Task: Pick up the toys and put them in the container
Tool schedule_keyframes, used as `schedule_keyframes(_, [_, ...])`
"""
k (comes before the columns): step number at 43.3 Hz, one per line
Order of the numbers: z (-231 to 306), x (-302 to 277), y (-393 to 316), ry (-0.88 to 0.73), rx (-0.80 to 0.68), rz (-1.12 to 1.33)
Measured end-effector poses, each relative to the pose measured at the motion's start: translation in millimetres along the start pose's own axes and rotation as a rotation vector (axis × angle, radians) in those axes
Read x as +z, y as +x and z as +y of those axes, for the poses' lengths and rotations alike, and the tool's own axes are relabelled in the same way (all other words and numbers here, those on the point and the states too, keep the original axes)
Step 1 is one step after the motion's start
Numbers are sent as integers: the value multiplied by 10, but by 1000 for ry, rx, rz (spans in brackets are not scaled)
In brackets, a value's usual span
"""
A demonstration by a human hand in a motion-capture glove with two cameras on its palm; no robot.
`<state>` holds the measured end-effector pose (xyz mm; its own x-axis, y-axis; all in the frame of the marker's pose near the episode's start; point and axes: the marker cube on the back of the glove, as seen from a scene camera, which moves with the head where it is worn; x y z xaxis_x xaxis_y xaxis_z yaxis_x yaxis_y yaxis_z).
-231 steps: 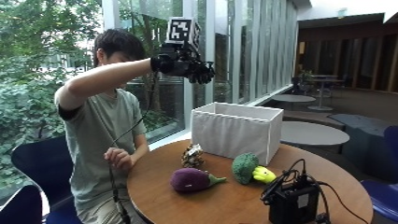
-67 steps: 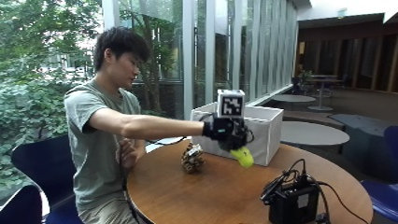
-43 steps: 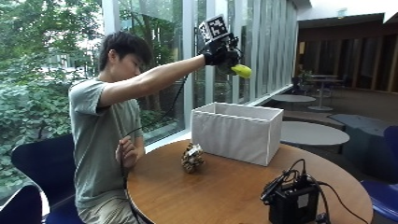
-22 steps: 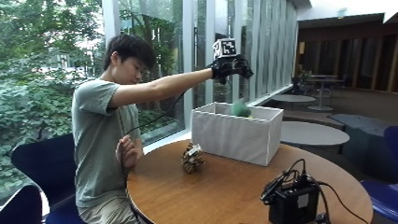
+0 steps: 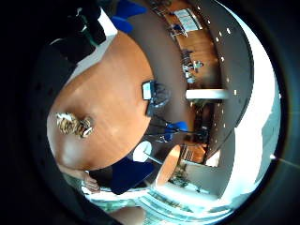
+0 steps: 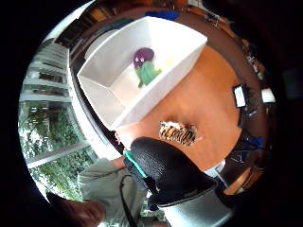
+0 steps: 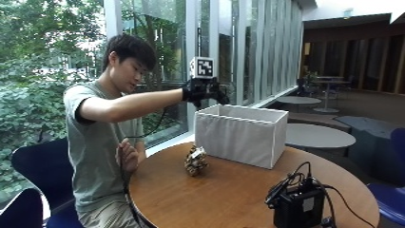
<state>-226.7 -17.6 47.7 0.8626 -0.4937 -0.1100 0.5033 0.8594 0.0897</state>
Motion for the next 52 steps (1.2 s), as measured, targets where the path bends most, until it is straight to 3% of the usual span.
schedule_keyframes(7, [511, 1391, 554, -118, -161, -75])
schedule_keyframes(12, [682, 2335, 598, -257, -150, -5])
schedule_keyframes(18, [603, 2801, 2, -119, -37, -56])
schedule_keyframes(24, [510, 2814, -319, -4, -37, -187])
schedule_keyframes(29, [501, 2804, -175, 31, -57, -184])
schedule_keyframes(34, [461, 2745, -33, -114, -67, -174])
schedule_keyframes(40, [565, 2552, 654, -382, -116, -26])
schedule_keyframes(45, [455, 2122, 694, -357, -46, -65])
schedule_keyframes(52, [320, 974, 1037, -206, 66, -85])
